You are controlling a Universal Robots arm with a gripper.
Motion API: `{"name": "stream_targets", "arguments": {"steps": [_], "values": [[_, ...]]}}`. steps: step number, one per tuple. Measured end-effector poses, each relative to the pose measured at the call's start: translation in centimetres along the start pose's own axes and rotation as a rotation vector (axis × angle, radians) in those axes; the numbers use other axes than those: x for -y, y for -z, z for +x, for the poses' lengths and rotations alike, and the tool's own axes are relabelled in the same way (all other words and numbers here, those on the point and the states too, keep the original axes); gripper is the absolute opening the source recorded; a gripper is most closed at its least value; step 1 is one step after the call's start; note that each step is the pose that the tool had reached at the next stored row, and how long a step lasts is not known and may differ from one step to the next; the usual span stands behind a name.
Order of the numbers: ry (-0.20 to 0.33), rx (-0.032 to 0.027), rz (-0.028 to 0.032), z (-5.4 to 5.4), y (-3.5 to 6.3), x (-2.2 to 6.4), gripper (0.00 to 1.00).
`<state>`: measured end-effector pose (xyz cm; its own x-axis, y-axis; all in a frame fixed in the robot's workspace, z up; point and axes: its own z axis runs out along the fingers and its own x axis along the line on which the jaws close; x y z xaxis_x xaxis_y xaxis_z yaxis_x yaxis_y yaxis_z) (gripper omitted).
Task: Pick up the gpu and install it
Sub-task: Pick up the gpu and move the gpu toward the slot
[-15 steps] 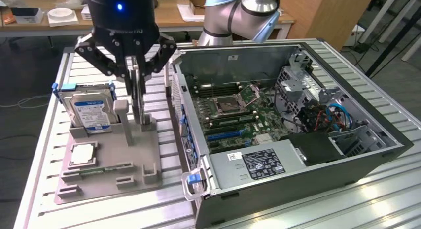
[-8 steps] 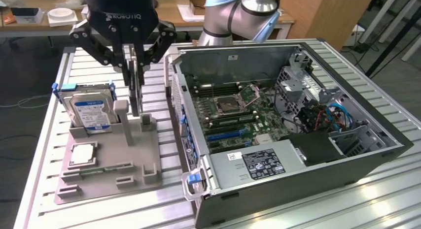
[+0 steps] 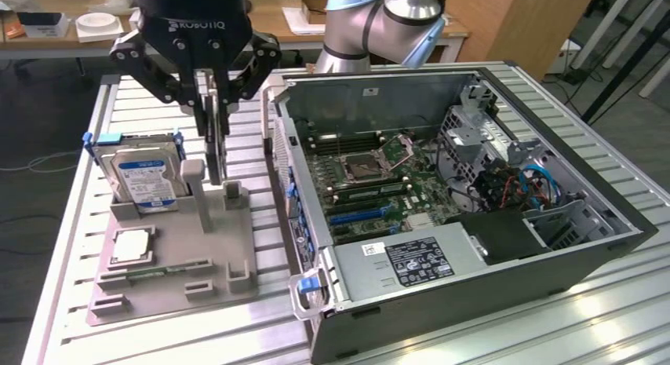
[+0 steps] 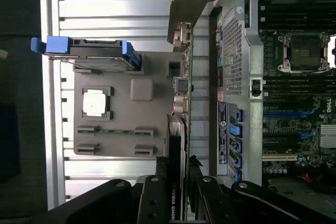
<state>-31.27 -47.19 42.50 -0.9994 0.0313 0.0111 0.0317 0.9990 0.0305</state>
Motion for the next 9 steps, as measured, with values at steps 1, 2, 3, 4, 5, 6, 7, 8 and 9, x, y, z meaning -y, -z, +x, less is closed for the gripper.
{"name": "stream_targets", "arguments": {"steps": [1,2,3,4,5,6,7,8,9], "values": [[0.000,-0.0001,0.0001,-0.2,0.00,-0.01,0.26],[0.000,-0.0001,0.0000,-0.6,0.00,-0.02,0.26],[0.000,-0.0001,-0.0001,-1.0,-0.01,-0.03,0.26],[0.000,-0.0002,-0.0001,-1.5,-0.01,-0.05,0.26],[0.000,-0.0004,-0.0002,-1.9,-0.02,-0.06,0.26],[0.000,-0.0004,-0.0002,-2.4,-0.02,-0.08,0.26],[0.000,-0.0005,-0.0002,-2.8,-0.02,-0.09,0.26],[0.000,-0.0005,-0.0001,-3.2,-0.02,-0.10,0.26],[0.000,-0.0005,-0.0002,-3.5,-0.03,-0.11,0.26]]}}
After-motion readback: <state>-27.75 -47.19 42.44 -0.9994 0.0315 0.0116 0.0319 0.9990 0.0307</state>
